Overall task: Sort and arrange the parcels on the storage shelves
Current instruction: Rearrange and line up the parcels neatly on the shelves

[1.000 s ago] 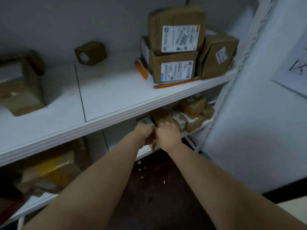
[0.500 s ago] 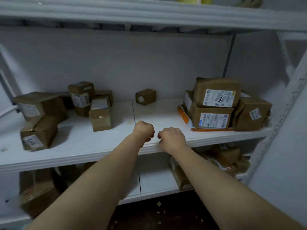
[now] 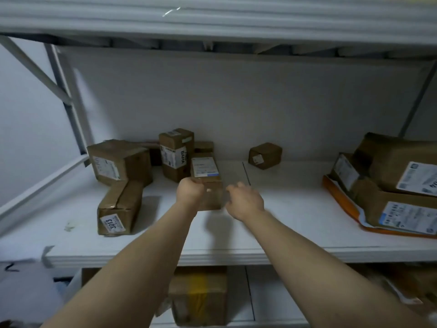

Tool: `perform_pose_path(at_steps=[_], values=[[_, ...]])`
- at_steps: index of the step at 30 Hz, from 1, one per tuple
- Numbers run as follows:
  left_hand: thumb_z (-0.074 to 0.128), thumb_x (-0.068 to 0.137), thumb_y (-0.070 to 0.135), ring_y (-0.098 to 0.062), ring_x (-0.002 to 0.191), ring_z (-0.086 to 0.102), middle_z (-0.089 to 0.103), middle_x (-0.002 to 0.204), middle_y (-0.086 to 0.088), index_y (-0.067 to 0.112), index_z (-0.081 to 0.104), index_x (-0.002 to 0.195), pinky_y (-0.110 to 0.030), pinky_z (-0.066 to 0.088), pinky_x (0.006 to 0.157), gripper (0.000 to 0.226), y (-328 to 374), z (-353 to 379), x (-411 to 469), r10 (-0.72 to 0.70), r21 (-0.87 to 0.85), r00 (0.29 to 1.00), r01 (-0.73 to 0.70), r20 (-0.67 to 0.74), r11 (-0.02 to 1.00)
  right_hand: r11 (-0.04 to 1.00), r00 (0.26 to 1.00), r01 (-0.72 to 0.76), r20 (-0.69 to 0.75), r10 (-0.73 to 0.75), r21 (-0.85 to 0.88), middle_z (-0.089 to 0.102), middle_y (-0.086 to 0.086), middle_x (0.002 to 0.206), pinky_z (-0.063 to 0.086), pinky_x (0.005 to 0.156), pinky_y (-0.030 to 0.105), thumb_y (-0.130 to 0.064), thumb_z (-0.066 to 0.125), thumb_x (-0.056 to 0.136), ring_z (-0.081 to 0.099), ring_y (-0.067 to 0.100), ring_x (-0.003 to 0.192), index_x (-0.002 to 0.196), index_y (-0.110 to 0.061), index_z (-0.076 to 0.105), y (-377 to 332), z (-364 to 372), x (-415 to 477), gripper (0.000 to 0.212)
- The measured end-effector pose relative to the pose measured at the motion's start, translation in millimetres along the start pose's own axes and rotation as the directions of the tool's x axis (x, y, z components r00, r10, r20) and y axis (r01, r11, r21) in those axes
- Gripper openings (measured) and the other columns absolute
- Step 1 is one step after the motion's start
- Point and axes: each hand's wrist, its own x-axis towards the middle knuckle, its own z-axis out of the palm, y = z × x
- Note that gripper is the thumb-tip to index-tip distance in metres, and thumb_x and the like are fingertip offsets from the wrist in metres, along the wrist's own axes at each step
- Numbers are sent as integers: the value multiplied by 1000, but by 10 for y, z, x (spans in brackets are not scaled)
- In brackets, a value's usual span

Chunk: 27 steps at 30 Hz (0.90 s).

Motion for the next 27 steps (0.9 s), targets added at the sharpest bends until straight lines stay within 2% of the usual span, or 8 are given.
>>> perform_pose_path(at_steps=[3, 6, 9, 13, 18, 21, 24, 27], values=[[50, 94, 7, -28, 89, 56, 60, 87, -8, 5, 58, 94, -35, 51, 85, 9, 22, -190, 78, -5, 29, 1000, 5, 9, 1000, 984, 994, -111, -1, 112, 138, 43, 14, 132, 43, 96, 39, -40, 54, 91, 47, 32, 120, 136, -15, 39, -199, 61, 230, 54], [46, 97, 9, -22, 79, 48, 47, 78, -5, 7, 49, 102, -34, 45, 80, 6, -6, -296, 208, -34, 45, 999, 32, 35, 998, 942, 978, -205, 21, 207, 264, 39, 14, 134, 44, 93, 40, -54, 61, 85, 45, 31, 121, 141, -17, 30, -370, 126, 432, 74], [45, 99, 14, -25, 87, 49, 51, 99, -12, 2, 47, 127, -36, 48, 83, 31, -52, -346, 399, -98, 77, 991, 91, 93, 993, 903, 964, -261, 50, 260, 342, 36, 15, 138, 43, 95, 40, -61, 66, 77, 41, 33, 126, 146, -18, 22, -506, 197, 589, 93], [43, 96, 3, -24, 99, 51, 51, 111, -12, 5, 36, 140, -32, 49, 80, 44, -84, -344, 448, -173, 135, 963, 147, 206, 980, 891, 957, -286, 49, 288, 353, 34, 18, 141, 43, 98, 43, -60, 70, 74, 38, 34, 128, 148, -16, 18, -596, 285, 732, 100], [39, 94, -7, -21, 106, 55, 54, 129, -12, 7, 31, 146, -33, 49, 86, 55, -105, -366, 449, -203, 78, 941, 188, 272, 979, 880, 961, -269, 52, 270, 393, 31, 19, 142, 43, 98, 43, -57, 70, 77, 34, 35, 131, 147, -18, 18, -572, 341, 812, 96], [39, 97, -3, -18, 102, 55, 60, 126, -8, 5, 48, 130, -32, 47, 85, 36, -65, -316, 396, -186, 48, 929, 180, 320, 983, 856, 959, -271, 43, 281, 440, 31, 18, 142, 43, 96, 39, -52, 70, 78, 35, 35, 129, 147, -19, 22, -417, 322, 765, 90], [46, 97, 5, -21, 95, 55, 62, 109, -12, 11, 54, 89, -34, 45, 84, 12, -31, -184, 339, -199, 20, 933, 202, 300, 979, 702, 935, -326, 108, 337, 634, 29, 16, 143, 41, 95, 37, -43, 69, 79, 37, 36, 128, 146, -20, 28, -125, 205, 686, 82], [49, 96, 11, -24, 83, 54, 54, 98, -16, 2, 53, 102, -37, 46, 82, 11, -30, -27, 328, -229, -21, 951, 239, 208, 971, 373, 890, -393, 247, 383, 840, 39, 10, 137, 48, 91, 40, -45, 69, 65, 47, 35, 120, 135, -25, 43, 185, 90, 575, 77]])
